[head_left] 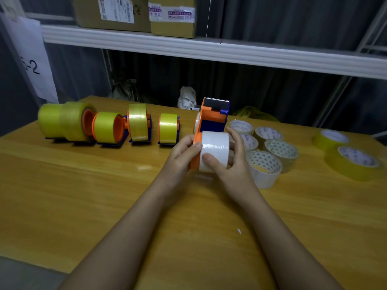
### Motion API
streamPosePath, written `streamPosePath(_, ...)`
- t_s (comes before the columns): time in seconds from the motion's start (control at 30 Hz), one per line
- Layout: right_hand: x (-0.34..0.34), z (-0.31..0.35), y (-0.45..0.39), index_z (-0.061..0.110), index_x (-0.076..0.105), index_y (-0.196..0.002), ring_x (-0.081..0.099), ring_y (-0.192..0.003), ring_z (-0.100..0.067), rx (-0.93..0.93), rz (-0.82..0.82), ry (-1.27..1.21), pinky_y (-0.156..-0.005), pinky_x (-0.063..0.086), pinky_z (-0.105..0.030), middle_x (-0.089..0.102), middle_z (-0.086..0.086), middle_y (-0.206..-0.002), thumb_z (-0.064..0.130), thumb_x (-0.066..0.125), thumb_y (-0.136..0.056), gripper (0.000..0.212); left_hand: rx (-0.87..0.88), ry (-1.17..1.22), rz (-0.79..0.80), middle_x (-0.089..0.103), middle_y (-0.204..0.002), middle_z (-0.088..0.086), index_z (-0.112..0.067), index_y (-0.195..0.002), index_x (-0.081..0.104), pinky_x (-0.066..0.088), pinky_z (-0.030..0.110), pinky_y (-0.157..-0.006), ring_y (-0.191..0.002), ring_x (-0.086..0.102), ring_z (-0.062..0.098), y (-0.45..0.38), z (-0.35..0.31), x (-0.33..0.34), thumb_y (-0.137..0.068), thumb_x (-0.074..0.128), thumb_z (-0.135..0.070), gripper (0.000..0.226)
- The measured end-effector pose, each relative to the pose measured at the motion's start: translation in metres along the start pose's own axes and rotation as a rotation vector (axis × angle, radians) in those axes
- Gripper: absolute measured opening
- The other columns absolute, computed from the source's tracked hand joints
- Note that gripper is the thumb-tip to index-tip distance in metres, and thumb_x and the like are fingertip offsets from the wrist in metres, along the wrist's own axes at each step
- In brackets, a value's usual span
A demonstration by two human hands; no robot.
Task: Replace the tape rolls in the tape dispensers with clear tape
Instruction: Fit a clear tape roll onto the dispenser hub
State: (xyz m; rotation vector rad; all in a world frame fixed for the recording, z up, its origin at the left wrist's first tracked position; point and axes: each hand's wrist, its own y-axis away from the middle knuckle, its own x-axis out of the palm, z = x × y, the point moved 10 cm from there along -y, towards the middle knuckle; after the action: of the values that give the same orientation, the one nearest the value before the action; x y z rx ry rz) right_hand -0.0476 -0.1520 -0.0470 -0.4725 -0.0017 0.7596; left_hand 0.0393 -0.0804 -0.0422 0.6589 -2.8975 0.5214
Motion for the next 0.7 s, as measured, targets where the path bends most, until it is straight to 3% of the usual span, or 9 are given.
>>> streamPosePath(0.13, 0.004, 0.000, 0.003, 0.044, 0.030, -0.138, 0.047, -0.122, -0.012, -0.019, 0.041, 0.073, -0.082, 0.055, -0.021, 0.035, 0.002, -0.140, 0.046, 0.074, -0.071, 0.081, -0.102, 0.074, -0.035, 0.071, -0.088, 0.002, -0.019, -0.106, 0.061, 0.056, 0.026, -0.066, -0.081, 0.069, 0.016, -0.001, 0.009, 0.003, -0.092, 0.050, -0.038, 0.026)
streamPosePath(0.2, 0.009, 0.001, 0.004, 0.043, 0.032, -0.134, 0.049, -0.118, -0.013, -0.019, 0.081, 0.061, -0.080, 0.055, -0.022, 0.035, 0.002, -0.137, 0.043, 0.075, -0.070, 0.077, -0.124, 0.002, -0.098, 0.069, -0.089, 0.004, -0.021, -0.103, 0.061, 0.055, 0.026, -0.068, -0.079, 0.069, 0.014, 0.002, 0.012, 0.001, -0.097, 0.039, -0.043, 0.032)
streamPosePath(0.37, 0.012, 0.004, 0.004, 0.047, 0.026, -0.133, 0.051, -0.110, 0.001, 0.010, 0.071, -0.011, -0.079, 0.051, -0.014, 0.038, 0.016, -0.131, 0.059, 0.068, -0.071, 0.076, 0.006, -0.203, -0.160, 0.068, -0.097, 0.004, -0.021, -0.104, 0.061, 0.053, 0.027, -0.077, -0.090, 0.066, 0.012, 0.004, 0.004, 0.000, -0.102, 0.028, -0.036, 0.037)
streamPosePath(0.53, 0.010, 0.006, 0.005, 0.024, 0.035, -0.126, 0.056, -0.084, 0.016, 0.027, 0.016, -0.060, -0.057, 0.048, -0.008, 0.045, 0.014, -0.109, 0.023, 0.063, -0.086, 0.048, 0.065, -0.281, -0.166, 0.065, -0.088, 0.007, -0.015, -0.098, 0.058, 0.052, 0.025, -0.067, -0.079, 0.065, 0.012, 0.006, 0.004, 0.003, -0.095, 0.027, -0.043, 0.042)
streamPosePath(0.7, 0.010, 0.007, 0.005, 0.023, 0.036, -0.126, 0.056, -0.082, 0.016, 0.031, 0.015, -0.043, -0.055, 0.049, -0.010, 0.046, 0.012, -0.108, 0.022, 0.064, -0.086, 0.048, 0.083, -0.275, -0.195, 0.061, -0.080, 0.002, -0.019, -0.091, 0.055, 0.049, 0.018, -0.058, -0.069, 0.063, 0.003, 0.007, 0.001, 0.001, -0.102, 0.026, -0.027, 0.033)
